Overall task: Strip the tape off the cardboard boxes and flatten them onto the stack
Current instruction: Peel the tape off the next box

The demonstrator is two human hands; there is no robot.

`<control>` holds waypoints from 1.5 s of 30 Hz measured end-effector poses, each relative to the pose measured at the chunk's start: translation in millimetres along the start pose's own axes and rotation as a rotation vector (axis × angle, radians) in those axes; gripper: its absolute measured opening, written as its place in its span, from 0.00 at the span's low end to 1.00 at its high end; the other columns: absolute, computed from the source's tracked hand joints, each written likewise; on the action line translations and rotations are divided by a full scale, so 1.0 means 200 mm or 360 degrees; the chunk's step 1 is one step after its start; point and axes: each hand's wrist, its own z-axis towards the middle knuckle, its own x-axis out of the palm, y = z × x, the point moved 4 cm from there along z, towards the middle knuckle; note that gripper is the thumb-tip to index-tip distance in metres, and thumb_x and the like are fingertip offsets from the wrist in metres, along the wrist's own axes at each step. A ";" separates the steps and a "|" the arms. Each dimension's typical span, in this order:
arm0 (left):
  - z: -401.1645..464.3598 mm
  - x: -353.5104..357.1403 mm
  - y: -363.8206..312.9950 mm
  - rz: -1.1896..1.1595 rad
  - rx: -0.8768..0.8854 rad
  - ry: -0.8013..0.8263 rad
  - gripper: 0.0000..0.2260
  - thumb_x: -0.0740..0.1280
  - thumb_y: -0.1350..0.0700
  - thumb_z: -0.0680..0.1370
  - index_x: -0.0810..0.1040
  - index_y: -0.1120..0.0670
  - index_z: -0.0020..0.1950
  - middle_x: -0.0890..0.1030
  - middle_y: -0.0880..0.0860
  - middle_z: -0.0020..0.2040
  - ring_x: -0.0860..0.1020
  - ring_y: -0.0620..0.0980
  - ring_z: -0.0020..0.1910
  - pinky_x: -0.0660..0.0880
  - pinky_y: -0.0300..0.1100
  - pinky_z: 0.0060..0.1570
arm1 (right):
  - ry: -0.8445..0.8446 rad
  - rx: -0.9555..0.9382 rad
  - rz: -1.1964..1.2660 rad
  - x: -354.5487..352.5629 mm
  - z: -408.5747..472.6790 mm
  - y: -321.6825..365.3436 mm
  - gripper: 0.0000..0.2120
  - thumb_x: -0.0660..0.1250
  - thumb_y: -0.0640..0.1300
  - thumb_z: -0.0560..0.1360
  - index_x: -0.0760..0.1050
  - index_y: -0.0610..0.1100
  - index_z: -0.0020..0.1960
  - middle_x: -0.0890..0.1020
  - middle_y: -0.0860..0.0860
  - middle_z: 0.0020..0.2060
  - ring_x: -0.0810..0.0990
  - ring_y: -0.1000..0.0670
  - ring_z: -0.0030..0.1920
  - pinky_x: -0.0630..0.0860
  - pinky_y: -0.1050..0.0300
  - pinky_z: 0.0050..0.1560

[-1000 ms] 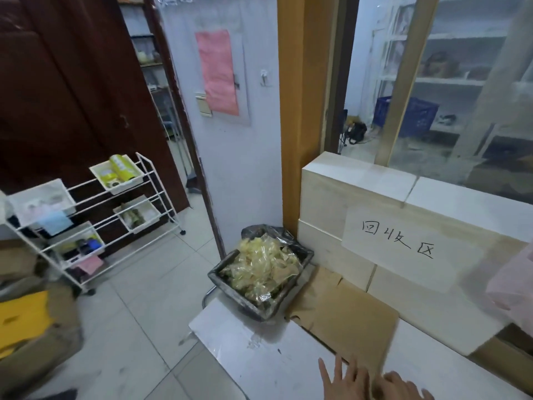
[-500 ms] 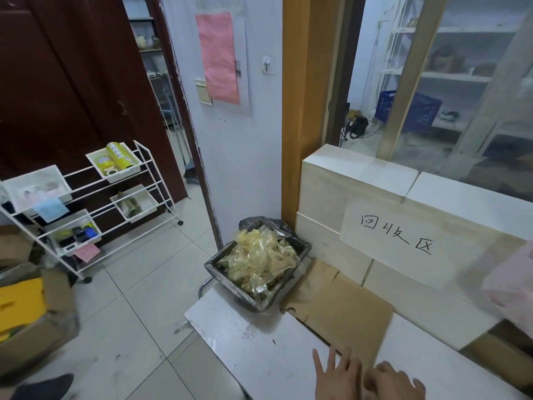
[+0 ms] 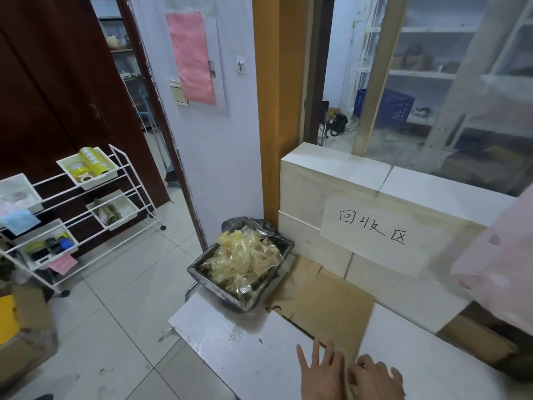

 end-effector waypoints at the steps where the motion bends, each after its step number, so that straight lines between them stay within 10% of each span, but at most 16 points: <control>1: -0.03 0.03 -0.02 0.0008 0.0034 0.0078 0.18 0.68 0.39 0.68 0.63 0.43 0.48 0.84 0.36 0.50 0.67 0.57 0.73 0.40 0.63 0.74 | -0.0138 0.0053 -0.0052 -0.02 -0.01 0.00 0.08 0.53 0.52 0.80 0.69 0.59 0.55 0.60 0.54 0.52 0.69 0.51 0.65 0.58 0.48 0.65; 4: -0.04 0.06 -0.04 -0.0167 0.0053 0.0341 0.25 0.81 0.36 0.51 0.79 0.37 0.45 0.84 0.37 0.51 0.85 0.48 0.48 0.40 0.63 0.72 | -0.0239 0.0074 -0.0039 0.00 -0.03 0.01 0.01 0.55 0.52 0.79 0.64 0.59 0.48 0.59 0.53 0.51 0.70 0.51 0.64 0.58 0.47 0.67; 8: -0.08 0.09 -0.05 0.0201 0.0098 0.0769 0.10 0.65 0.42 0.68 0.85 0.37 0.44 0.83 0.41 0.58 0.84 0.52 0.54 0.36 0.65 0.70 | -0.0209 0.0079 -0.0101 0.02 -0.03 0.00 0.11 0.56 0.53 0.79 0.72 0.57 0.59 0.69 0.53 0.62 0.70 0.49 0.65 0.57 0.44 0.68; 10: -0.11 0.12 -0.05 0.0394 0.0125 0.0773 0.18 0.63 0.51 0.78 0.74 0.42 0.69 0.65 0.46 0.78 0.63 0.60 0.76 0.26 0.67 0.65 | -0.0224 0.0111 -0.0149 0.04 -0.02 0.00 0.16 0.55 0.52 0.78 0.72 0.56 0.63 0.70 0.54 0.65 0.71 0.48 0.65 0.56 0.40 0.66; 13: -0.12 0.13 -0.05 0.0537 0.0055 0.1216 0.28 0.60 0.54 0.81 0.53 0.51 0.80 0.43 0.52 0.82 0.38 0.62 0.79 0.30 0.72 0.66 | -0.0258 0.0185 -0.0139 0.07 -0.02 0.02 0.18 0.54 0.51 0.76 0.72 0.56 0.64 0.72 0.53 0.63 0.74 0.47 0.62 0.57 0.37 0.62; 23: -0.20 0.14 -0.13 0.0452 0.0089 0.1088 0.40 0.71 0.52 0.74 0.50 0.48 0.78 0.39 0.59 0.81 0.37 0.63 0.78 0.34 0.71 0.69 | -0.0450 0.0239 -0.0168 0.07 -0.09 0.03 0.11 0.58 0.43 0.74 0.76 0.55 0.49 0.80 0.54 0.45 0.81 0.46 0.47 0.63 0.43 0.62; 45: -0.25 0.23 -0.06 0.0348 -0.0078 0.1070 0.42 0.70 0.42 0.73 0.47 0.41 0.79 0.37 0.49 0.81 0.35 0.62 0.78 0.35 0.74 0.66 | -0.0464 0.0045 -0.0151 0.13 -0.07 0.02 0.21 0.63 0.53 0.76 0.68 0.52 0.68 0.72 0.50 0.64 0.68 0.43 0.66 0.58 0.36 0.64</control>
